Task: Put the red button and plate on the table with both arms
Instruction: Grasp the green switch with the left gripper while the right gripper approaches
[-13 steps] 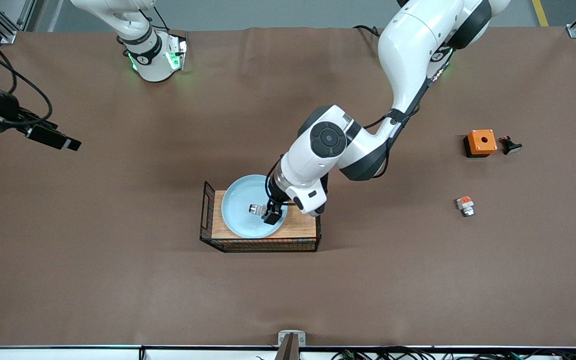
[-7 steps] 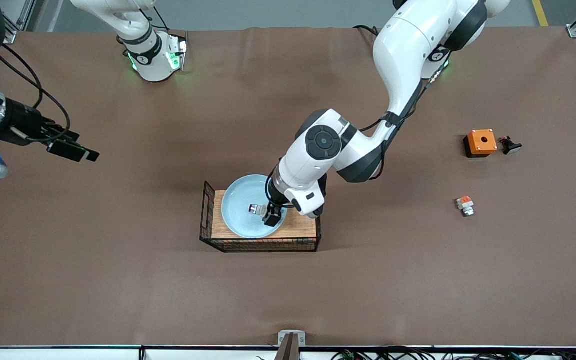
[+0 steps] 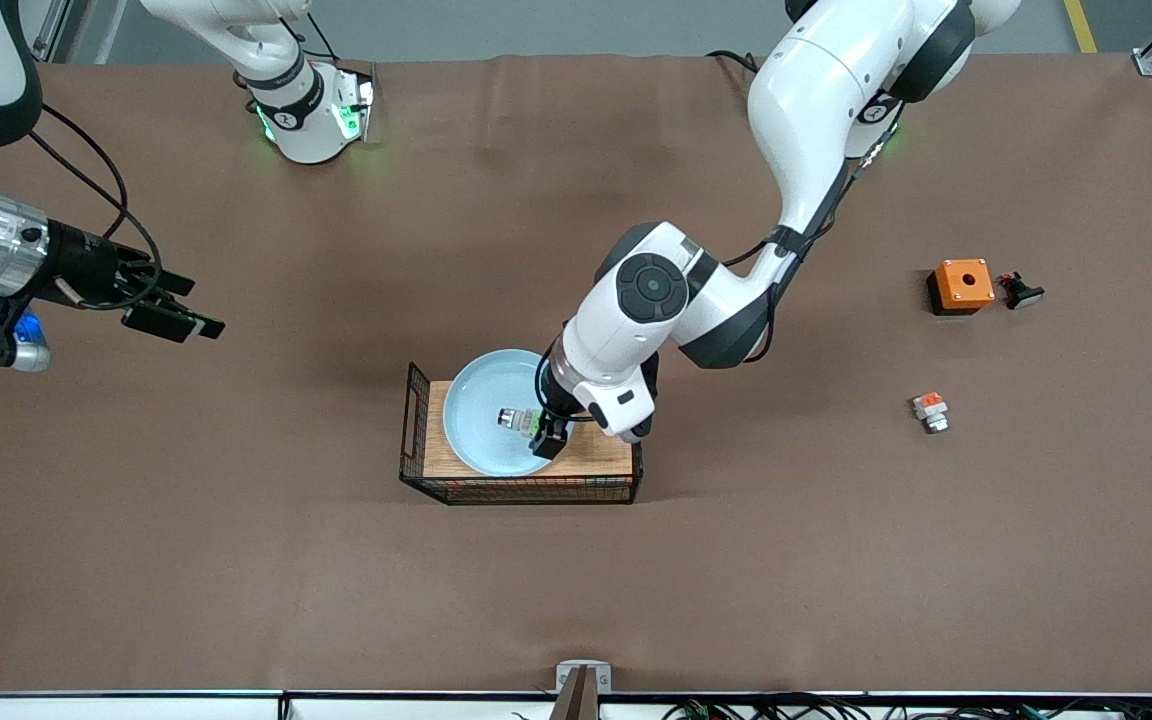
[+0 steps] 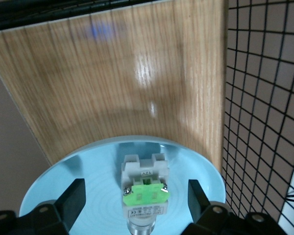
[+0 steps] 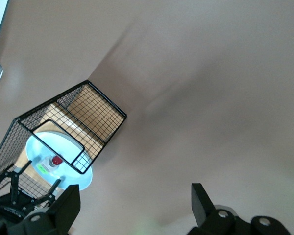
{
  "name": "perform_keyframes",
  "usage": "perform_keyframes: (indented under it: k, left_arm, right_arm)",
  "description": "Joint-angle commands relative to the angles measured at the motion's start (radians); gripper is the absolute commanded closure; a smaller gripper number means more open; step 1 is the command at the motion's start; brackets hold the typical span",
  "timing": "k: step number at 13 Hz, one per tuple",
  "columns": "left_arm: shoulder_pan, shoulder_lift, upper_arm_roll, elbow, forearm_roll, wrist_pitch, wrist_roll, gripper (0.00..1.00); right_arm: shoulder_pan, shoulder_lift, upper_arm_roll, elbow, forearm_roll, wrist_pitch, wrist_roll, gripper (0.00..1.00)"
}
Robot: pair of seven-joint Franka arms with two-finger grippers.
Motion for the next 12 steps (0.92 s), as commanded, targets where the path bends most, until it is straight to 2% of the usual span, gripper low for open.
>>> perform_keyframes:
  k: [1,4,5,7,10,12]
  left_arm:
    - [-0.015,0.031,0.015,0.04,-0.001,0.019,0.012,0.1]
    - [-0.017,0.032,0.015,0.04,-0.001,0.021,0.012,0.25]
    - [-0.017,0.032,0.015,0.04,-0.001,0.021,0.012,0.26]
    - [-0.017,0.032,0.015,0.04,-0.001,0.021,0.012,0.45]
    - [-0.017,0.031,0.016,0.039,0.0,0.019,0.019,0.97]
    - [-0.015,0.021,0.016,0.039,0.0,0.006,0.03,1.0]
  right_arm:
    - [0.04,-0.021,-0.004,-0.059,0.029,0.069,0.105,0.0]
    - [0.098,-0.006,-0.004,-0.062,0.029,0.129,0.214,0.0]
    - [0.109,-0.004,-0.004,-0.059,0.027,0.13,0.211,0.0]
    - [0.15,-0.004,-0.004,-0.059,0.027,0.15,0.209,0.0]
    - [0.21,0.002,-0.004,-0.061,0.027,0.187,0.219,0.0]
    - [0.227,0.014,-0.004,-0.061,0.029,0.186,0.223,0.0]
